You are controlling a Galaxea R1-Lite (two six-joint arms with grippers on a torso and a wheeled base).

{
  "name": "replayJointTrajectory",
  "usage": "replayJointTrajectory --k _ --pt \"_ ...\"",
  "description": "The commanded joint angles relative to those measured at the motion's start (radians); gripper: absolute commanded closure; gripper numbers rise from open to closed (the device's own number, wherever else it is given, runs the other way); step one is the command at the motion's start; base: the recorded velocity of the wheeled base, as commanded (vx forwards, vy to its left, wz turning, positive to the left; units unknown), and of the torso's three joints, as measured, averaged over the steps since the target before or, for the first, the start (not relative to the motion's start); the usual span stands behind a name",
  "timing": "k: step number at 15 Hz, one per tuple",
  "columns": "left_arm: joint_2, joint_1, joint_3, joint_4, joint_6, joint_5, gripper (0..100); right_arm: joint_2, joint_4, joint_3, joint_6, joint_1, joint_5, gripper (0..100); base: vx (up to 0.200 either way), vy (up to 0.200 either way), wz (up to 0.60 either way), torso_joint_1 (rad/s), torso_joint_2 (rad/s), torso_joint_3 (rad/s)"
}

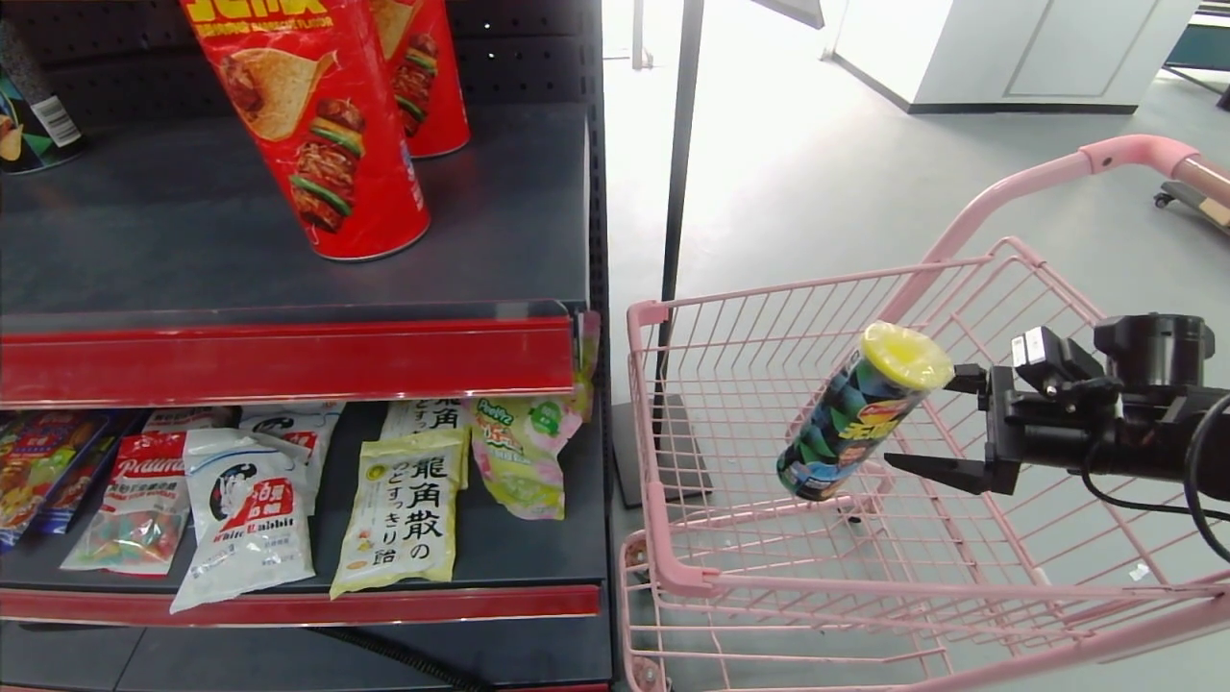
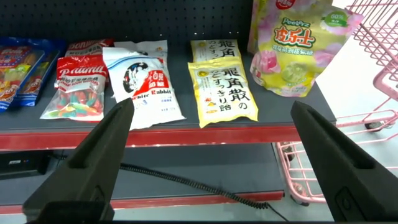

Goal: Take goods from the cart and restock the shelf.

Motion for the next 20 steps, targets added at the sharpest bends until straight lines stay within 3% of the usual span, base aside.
replayJointTrajectory --k 1,10,16,17,20 --pt "0.001 0.001 0.000 0.000 0.000 0.000 0 0.061 0.001 -0.047 -0.001 0.017 0.003 0 0.000 0.000 0.00 0.000 0.00 0.000" --pt "0.001 0.001 0.000 0.000 0.000 0.000 0 0.108 0.001 -0.107 0.014 0.092 0.128 0 0.000 0.000 0.00 0.000 0.00 0.000" --pt "0.001 0.001 0.000 0.000 0.000 0.000 0 0.087 0.001 -0.096 0.049 0.159 0.149 0 0.000 0.000 0.00 0.000 0.00 0.000" --pt "0.001 0.001 0.000 0.000 0.000 0.000 0 0.084 0.001 -0.093 0.054 0.162 0.149 100 0.000 0.000 0.00 0.000 0.00 0.000" --pt "0.001 0.001 0.000 0.000 0.000 0.000 0 0.047 0.002 -0.083 0.077 0.173 0.148 100 0.000 0.000 0.00 0.000 0.00 0.000"
